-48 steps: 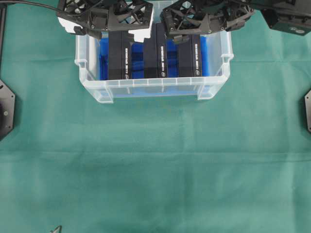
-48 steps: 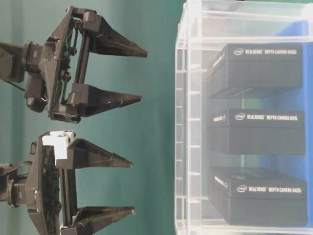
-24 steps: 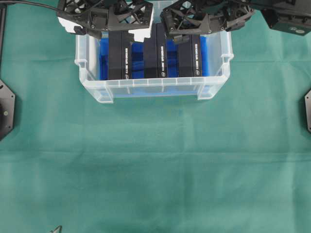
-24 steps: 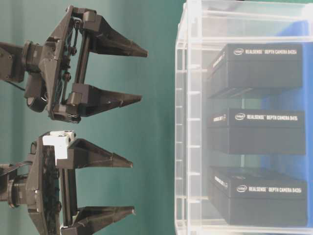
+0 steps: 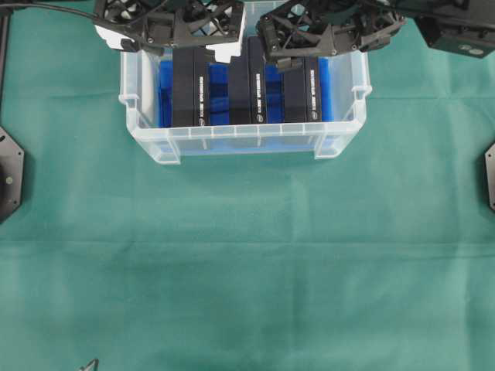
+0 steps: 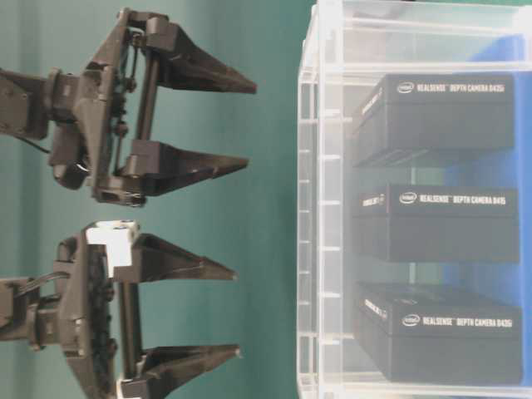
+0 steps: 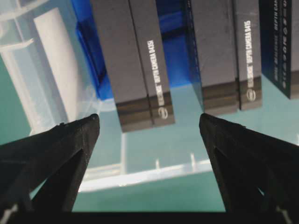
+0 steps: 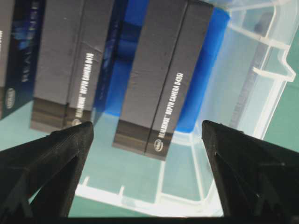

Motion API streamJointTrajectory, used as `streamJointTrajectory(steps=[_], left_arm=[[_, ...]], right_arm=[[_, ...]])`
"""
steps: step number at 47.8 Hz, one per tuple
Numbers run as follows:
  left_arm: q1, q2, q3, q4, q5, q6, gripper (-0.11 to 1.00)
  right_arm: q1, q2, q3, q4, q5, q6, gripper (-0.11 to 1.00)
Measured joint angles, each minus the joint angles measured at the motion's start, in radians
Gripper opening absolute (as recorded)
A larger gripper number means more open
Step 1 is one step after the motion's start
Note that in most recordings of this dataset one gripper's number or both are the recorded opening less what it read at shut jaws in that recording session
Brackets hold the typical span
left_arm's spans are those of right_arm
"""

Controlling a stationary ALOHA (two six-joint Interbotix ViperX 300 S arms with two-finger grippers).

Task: Take the box out of the case with both arms.
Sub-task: 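Lower both grippers into the bin around the outer black boxes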

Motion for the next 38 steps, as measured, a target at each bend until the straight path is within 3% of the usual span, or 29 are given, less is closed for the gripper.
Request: streamJointTrajectory(steps=[38], left_arm=[[0.029, 0.011, 0.258, 0.012, -0.290, -0.063, 0.90]], right_arm=[[-0.015, 0.041, 0.179, -0.020, -0.212, 0.025, 0.95]])
